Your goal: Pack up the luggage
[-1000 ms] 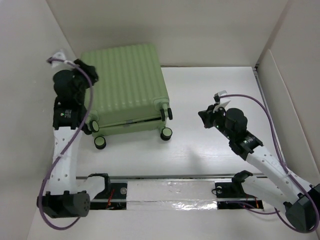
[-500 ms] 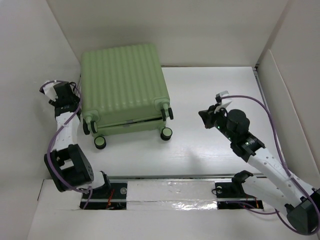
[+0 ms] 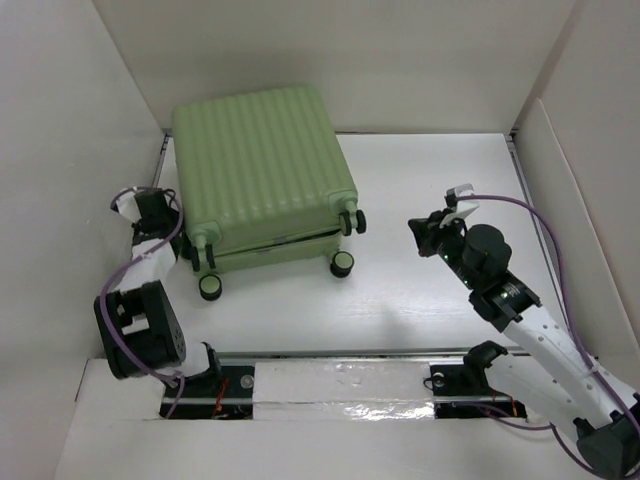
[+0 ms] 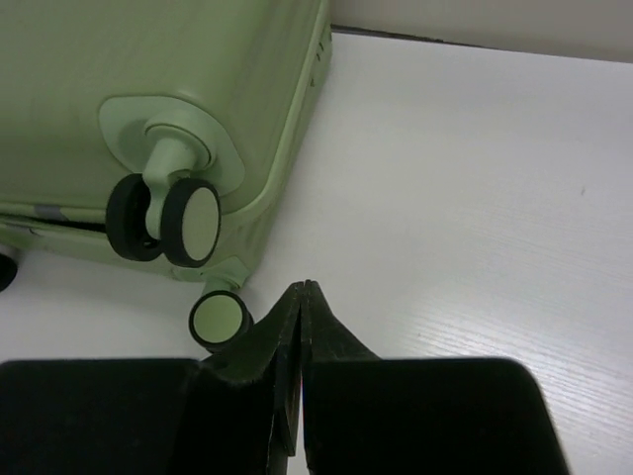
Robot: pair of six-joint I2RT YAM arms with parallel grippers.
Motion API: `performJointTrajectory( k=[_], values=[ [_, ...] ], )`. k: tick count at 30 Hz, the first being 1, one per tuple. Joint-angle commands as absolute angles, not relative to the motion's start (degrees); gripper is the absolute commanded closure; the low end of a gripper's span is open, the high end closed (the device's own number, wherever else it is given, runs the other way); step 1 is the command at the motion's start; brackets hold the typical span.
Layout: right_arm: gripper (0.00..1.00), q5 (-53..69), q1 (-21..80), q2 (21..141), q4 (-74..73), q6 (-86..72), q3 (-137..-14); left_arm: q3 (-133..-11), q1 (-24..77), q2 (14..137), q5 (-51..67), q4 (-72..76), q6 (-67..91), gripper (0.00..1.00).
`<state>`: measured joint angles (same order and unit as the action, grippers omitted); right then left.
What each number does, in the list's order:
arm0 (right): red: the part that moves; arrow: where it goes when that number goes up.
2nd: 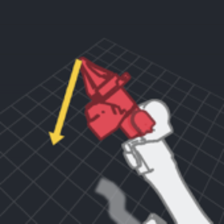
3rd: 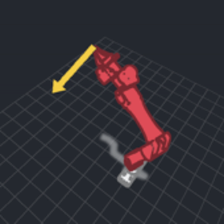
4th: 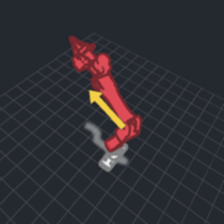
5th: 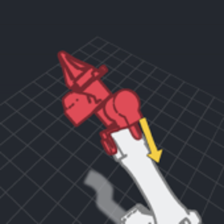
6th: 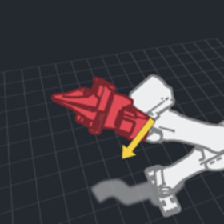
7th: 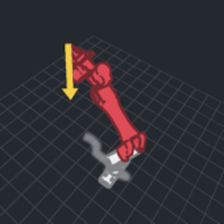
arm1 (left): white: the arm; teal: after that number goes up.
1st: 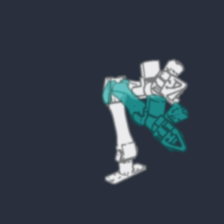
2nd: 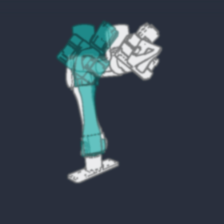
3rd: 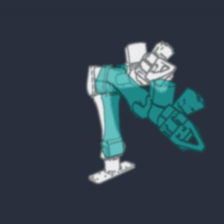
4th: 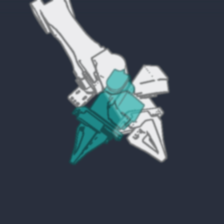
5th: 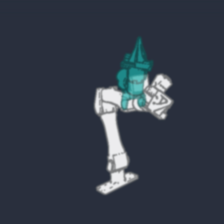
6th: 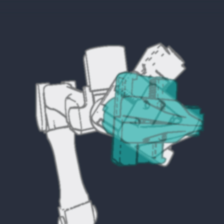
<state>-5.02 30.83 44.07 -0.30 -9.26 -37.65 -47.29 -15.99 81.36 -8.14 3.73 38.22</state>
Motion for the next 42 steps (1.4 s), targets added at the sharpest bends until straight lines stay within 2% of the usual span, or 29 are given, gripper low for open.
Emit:
performJointTrajectory(
  k=[1,4,9,10,12,13,15,16,19,20,21,23,24,25,28,30,31,34,36,42],
  values=[
    [0.95,-11.85,31.20,42.19,-0.61,-9.84,-38.49,-39.39,-1.43,72.02,5.54,4.47,44.37,0.69],
    [0.95,-13.88,31.20,42.89,-3.42,-10.28,-39.63,-34.47,10.51,64.98,2.66,7.72,49.55,0.69],
    [0.90,-17.40,31.20,43.59,-5.35,-10.72,-40.69,-32.61,30.02,60.83,-6.49,6.69,55.89,0.69],
    [0.84,-19.32,31.20,43.33,-5.80,-10.81,-40.78,-32.69,37.19,59.08,-10.33,5.81,56.59,0.69],
    [0.73,-21.00,29.89,43.07,-6.76,-11.42,-41.04,-34.00,44.00,56.53,-17.10,0.40,57.22,0.67],
    [0.62,-21.70,29.27,43.07,-6.85,-11.51,-41.13,-36.71,47.08,53.56,-26.45,-2.52,56.78,0.67],
    [0.51,-21.62,26.82,43.50,-6.86,-11.78,-41.31,-40.93,53.77,50.47,-36.34,-9.19,55.55,0.62],
    [0.49,-20.84,25.76,44.29,-6.68,-11.86,-41.40,-42.09,54.83,47.67,-42.91,-9.66,52.50,0.57],
    [0.46,-18.20,21.12,46.40,-5.71,-12.22,-42.36,-46.39,55.46,45.01,-49.46,-6.52,47.04,0.49],
    [0.47,-16.37,19.96,47.97,-5.28,-12.65,-43.06,-47.28,54.24,44.74,-51.92,-0.50,41.54,0.40],
    [0.50,-15.65,18.99,48.60,-4.75,-13.00,-43.07,-47.81,52.58,45.17,-51.94,3.48,38.87,0.36],
    [0.67,-12.76,16.80,50.09,-3.70,-13.27,-44.03,-49.91,46.18,49.62,-48.11,8.94,36.05,0.33],
    [0.73,-12.05,16.79,51.75,-3.17,-13.88,-44.56,-51.75,37.09,52.09,-43.99,10.70,35.51,0.33],
    [0.79,-11.43,16.27,52.55,-3.25,-14.15,-45.69,-56.20,32.13,57.43,-33.77,10.55,37.07,0.33],
    [0.87,-9.85,16.26,54.14,-4.66,-14.33,-46.93,-64.73,18.51,68.94,-20.34,10.28,39.10,0.33],
    [0.87,-11.42,16.26,54.05,-3.44,-14.24,-45.80,-69.15,14.61,74.85,-18.72,10.02,37.19,0.33],
    [0.87,-12.38,16.26,53.88,-2.56,-14.06,-45.09,-74.74,11.11,81.50,-19.16,8.02,35.79,0.33],
    [0.87,-12.39,14.60,55.19,-1.67,-14.59,-44.12,-86.69,5.38,91.37,-14.01,0.47,33.05,0.33],
    [0.87,-11.78,13.89,57.47,-1.41,-14.85,-44.38,-90.86,0.89,99.64,-8.90,-2.44,32.26,0.33],
    [0.87,-9.06,12.57,64.49,2.72,-15.82,-45.52,-94.91,-4.30,110.90,4.55,-1.22,32.78,0.33]
  ],
)
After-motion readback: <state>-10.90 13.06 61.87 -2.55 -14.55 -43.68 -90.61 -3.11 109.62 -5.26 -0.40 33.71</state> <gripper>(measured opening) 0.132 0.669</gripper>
